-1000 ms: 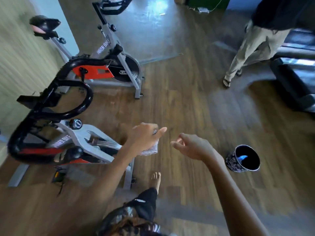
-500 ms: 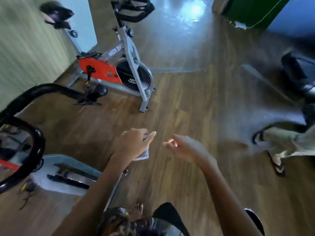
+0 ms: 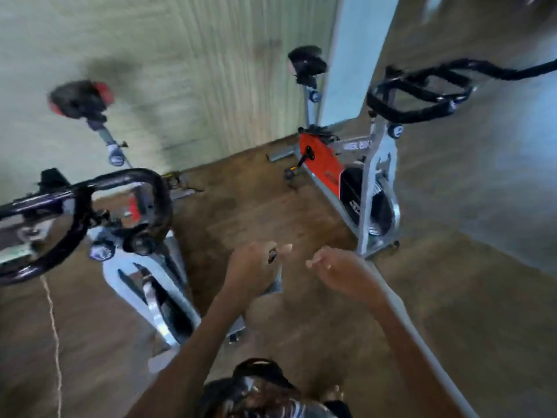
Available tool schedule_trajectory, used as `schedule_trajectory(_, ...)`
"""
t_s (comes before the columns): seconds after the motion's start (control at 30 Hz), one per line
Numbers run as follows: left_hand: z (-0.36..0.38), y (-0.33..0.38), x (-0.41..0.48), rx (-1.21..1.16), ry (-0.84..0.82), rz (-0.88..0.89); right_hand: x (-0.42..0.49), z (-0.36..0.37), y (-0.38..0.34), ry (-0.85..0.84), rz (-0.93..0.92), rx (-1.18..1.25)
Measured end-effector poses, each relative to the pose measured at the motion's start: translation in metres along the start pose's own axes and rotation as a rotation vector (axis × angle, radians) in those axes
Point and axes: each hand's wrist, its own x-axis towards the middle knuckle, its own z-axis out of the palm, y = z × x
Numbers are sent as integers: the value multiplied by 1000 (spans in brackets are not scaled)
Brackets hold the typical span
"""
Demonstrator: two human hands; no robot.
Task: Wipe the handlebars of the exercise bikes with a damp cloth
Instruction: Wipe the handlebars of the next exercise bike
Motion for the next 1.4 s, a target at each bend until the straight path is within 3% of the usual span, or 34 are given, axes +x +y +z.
schedule_trajectory(0.17, -16, 0, -8, 56, 317, -346, 61, -48, -37, -151, -405, -140)
schedule_trajectory(0.57, -25, -14, -48, 75, 838, -996, 161, -33, -150, -473, -986, -334)
schedule_trajectory(0.63, -25, -5, -58, -8, 1015, -1089, 169, -32, -165, -487, -1047, -289)
schedule_trajectory(0.8, -58, 14, -57, -153, 1675, -1218, 183, -39, -207, -368, -1235, 6)
schedule_trajectory(0.93, -99, 15, -42, -238, 2034, -1058, 198, -42, -229, -394, -1364, 136)
schedule_trajectory(1.03, -118, 19, -11, -160, 2089, -989, 214, -40, -236, -458, -1442, 115)
schedule_trajectory(1.27, -95, 24, 32, 19, 2070, -1089, 249, -20, -242, -611, -1598, 92)
schedule_trajectory(1.4, -88, 33, 33, 32, 2042, -994, 254, -14, -248, -636, -1707, 34)
